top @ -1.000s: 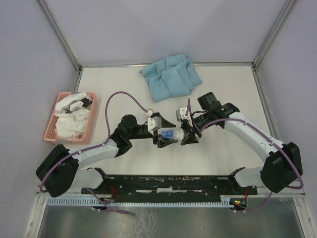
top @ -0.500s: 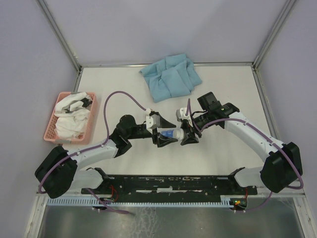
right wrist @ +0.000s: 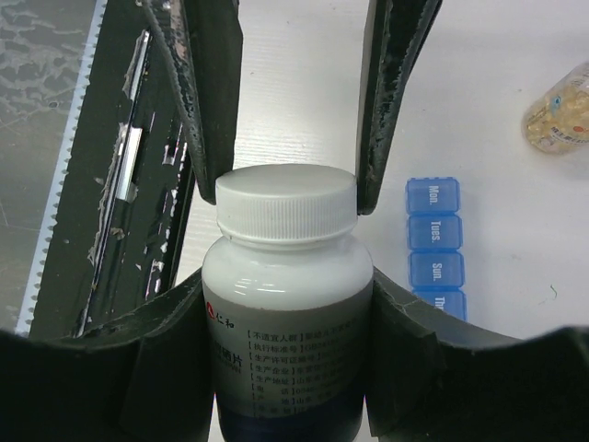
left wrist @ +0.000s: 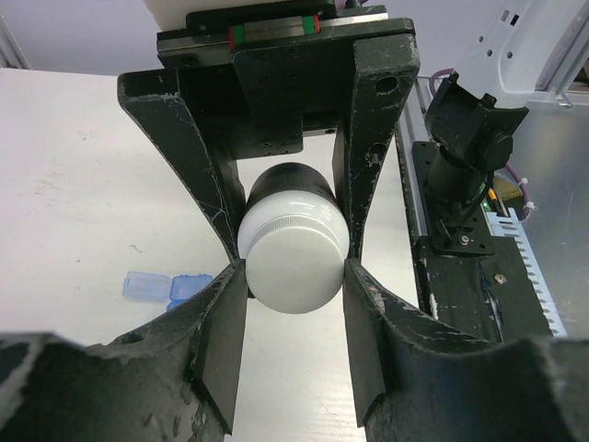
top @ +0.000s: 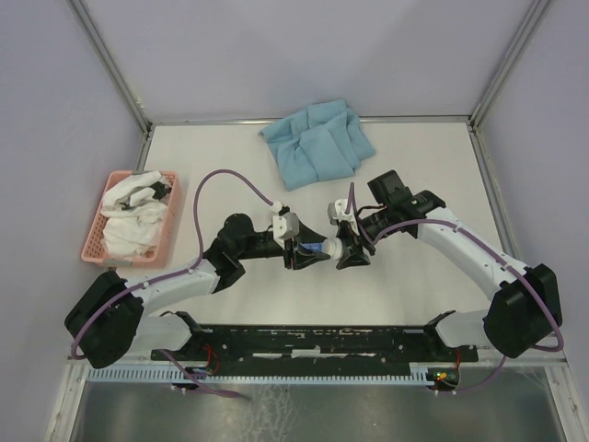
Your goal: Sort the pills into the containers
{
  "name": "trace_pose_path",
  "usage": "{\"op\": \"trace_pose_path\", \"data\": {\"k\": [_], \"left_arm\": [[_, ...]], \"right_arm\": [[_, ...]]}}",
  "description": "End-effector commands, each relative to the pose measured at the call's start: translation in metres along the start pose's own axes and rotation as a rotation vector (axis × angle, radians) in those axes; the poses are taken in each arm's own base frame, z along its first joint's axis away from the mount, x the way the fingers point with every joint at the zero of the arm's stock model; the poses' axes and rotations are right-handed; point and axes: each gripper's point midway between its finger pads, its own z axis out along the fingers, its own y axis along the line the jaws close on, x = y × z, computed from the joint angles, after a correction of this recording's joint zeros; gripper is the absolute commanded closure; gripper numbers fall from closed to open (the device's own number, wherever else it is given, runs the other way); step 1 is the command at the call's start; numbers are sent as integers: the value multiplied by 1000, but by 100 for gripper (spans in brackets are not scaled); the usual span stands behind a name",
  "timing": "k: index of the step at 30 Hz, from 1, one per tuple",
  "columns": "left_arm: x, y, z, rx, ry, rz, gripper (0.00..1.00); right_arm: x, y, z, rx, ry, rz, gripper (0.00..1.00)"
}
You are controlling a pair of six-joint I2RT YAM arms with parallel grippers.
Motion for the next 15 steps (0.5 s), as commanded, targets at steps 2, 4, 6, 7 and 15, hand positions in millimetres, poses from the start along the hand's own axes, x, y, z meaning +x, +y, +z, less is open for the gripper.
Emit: {"op": "trace_pose_path", "data": {"k": [2,4,6,7,15], "left_arm": [[-21,5,3,-23,-45,-24,56],[-24,3,3,-22,-54,-46,62],[-31,2,2,-28,-71,-80,69],[-35,0,1,-32,-81,-104,73],[-53,-4,4,-129,-137,-426,91]], "right_arm": [[-22,-2,-4,-3,-50,-56,99],[-22,-3,-4,-3,-50,-55,99],[-23,-3,-4,-3,-51,-56,99],[-22,-3,-4,-2,-48,-55,99],[-20,-7,-4,11,-36,-40,99]]}}
